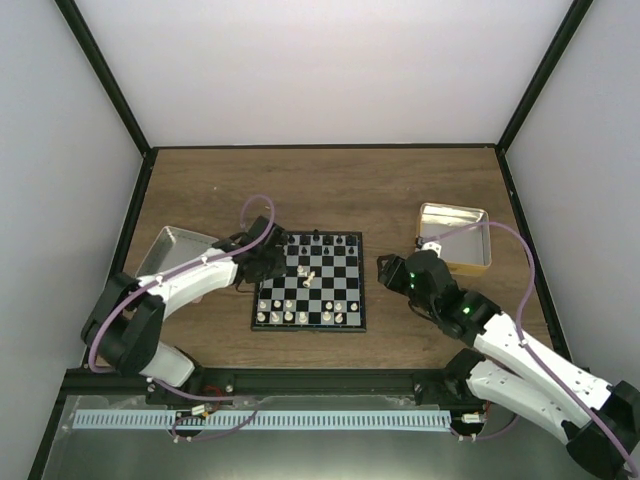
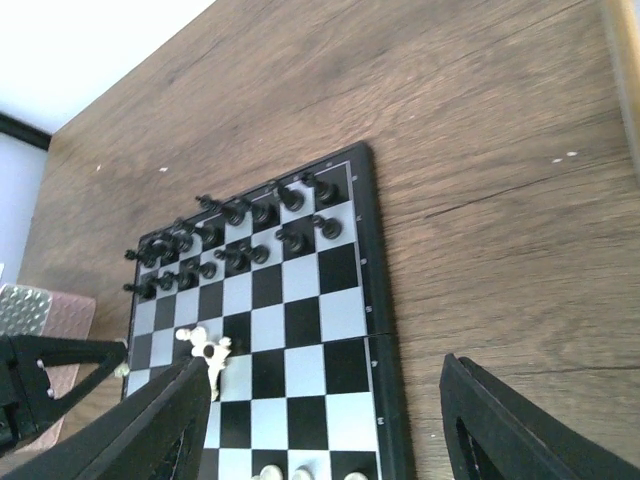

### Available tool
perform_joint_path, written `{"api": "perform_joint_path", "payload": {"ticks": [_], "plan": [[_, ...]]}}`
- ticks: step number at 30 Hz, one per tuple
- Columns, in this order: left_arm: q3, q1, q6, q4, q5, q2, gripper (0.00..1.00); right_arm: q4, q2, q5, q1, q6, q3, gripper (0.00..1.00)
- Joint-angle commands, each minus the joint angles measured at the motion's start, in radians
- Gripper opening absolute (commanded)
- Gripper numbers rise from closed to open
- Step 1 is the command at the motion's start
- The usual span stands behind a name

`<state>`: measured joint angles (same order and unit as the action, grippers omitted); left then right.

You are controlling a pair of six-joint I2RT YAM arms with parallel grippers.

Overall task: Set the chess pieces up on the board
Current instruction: Pick up the chess piece from the chessboard, then place the chess piece on the chessboard.

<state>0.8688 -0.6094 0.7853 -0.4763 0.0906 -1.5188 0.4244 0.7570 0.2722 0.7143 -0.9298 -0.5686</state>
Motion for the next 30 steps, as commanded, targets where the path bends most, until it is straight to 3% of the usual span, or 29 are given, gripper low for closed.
{"api": "perform_joint_path", "payload": {"ticks": [1, 4, 8, 13, 17, 30], "plan": [[-0.014, 0.0, -0.056, -0.014, -0.065, 0.054, 0.06, -0.086, 0.038, -0.103, -0.007, 0.05, 0.0, 0.65], [-0.02, 0.0, -0.071, -0.014, -0.053, 0.042, 0.06, -0.102, 0.067, -0.124, -0.007, 0.045, 0.001, 0.65], [-0.015, 0.0, -0.114, 0.041, -0.143, 0.054, 0.07, -0.142, 0.099, -0.195, -0.008, 0.065, -0.001, 0.65], [0.028, 0.0, -0.118, 0.021, -0.274, 0.054, 0.08, -0.262, 0.195, -0.405, -0.007, 0.157, -0.008, 0.66], [0.004, 0.0, 0.022, 0.073, -0.403, 0.074, 0.08, -0.368, 0.285, -0.532, 0.005, 0.212, -0.01, 0.64], [-0.166, 0.005, 0.541, 0.45, -0.633, 0.15, 0.09, -0.505, 0.478, -0.413, 0.192, 0.313, -0.105, 0.63]]}}
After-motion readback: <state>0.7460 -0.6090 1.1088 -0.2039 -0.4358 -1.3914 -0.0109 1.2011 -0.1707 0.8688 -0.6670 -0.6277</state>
